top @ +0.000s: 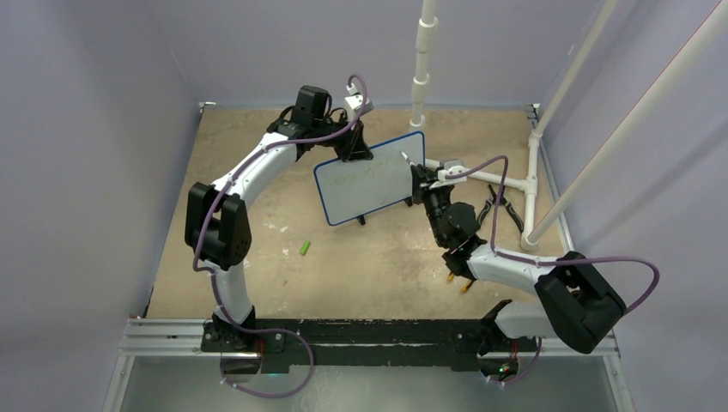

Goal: Write a sentence on the whiteboard

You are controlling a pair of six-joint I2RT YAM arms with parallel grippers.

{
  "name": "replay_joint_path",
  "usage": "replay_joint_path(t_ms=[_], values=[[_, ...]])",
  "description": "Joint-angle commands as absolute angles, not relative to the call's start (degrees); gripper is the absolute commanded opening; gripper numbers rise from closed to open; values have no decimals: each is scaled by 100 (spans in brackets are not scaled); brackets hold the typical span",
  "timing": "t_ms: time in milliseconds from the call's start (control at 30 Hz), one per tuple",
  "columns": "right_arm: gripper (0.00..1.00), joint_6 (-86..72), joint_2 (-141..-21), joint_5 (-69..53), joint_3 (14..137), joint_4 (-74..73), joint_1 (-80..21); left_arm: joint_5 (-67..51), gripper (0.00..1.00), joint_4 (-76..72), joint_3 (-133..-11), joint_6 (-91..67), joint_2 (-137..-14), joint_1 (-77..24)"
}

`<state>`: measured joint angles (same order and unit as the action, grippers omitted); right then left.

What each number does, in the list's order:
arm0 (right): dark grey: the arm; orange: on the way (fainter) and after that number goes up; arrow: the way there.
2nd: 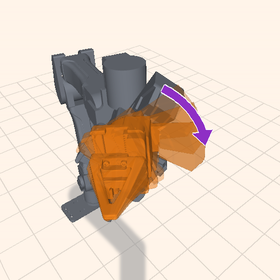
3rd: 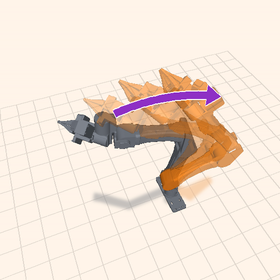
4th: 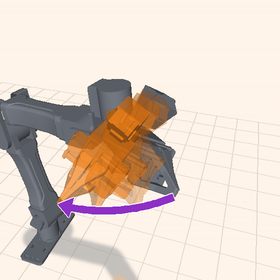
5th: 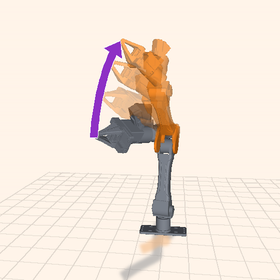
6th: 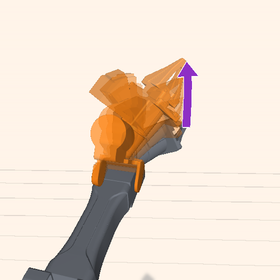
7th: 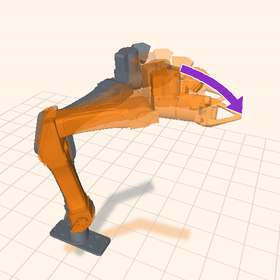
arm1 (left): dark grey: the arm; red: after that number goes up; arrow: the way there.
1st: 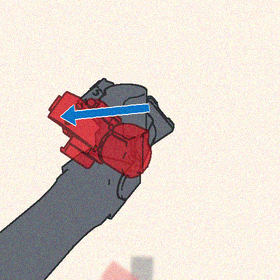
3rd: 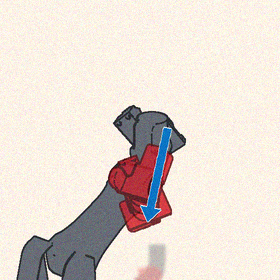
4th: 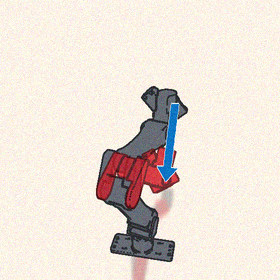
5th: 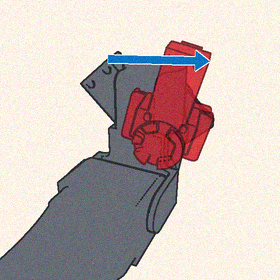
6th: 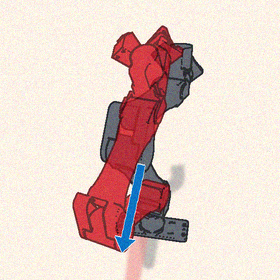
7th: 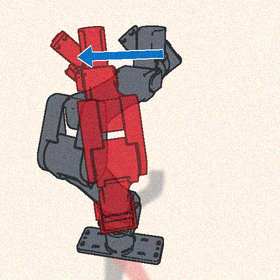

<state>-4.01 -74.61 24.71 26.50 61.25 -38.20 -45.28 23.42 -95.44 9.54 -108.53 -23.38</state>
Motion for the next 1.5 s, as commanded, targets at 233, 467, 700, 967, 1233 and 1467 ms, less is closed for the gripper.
replay_joint_path(t_ms=[233,467,700,967,1233,1467], values=[[0,-559,-6763,2772,2418,5906,-3794,-4362,0,2135,-9463,1068,-10665,-2373],[0,-486,-7154,2758,2597,5969,-3784,-4435,0,2127,-9447,1056,-10654,-2373],[0,-431,-7358,2772,2662,6078,-3721,-4464,0,2124,-9439,1080,-10640,-2373],[0,-388,-7421,2692,2713,6193,-3640,-4482,0,2145,-9444,1092,-10669,-2373],[0,-365,-7405,2553,2724,6237,-3628,-4479,0,2145,-9448,1104,-10695,-2373],[0,-540,-7569,2744,2745,5972,-3630,-4488,0,2153,-9443,1100,-10703,-2373]])
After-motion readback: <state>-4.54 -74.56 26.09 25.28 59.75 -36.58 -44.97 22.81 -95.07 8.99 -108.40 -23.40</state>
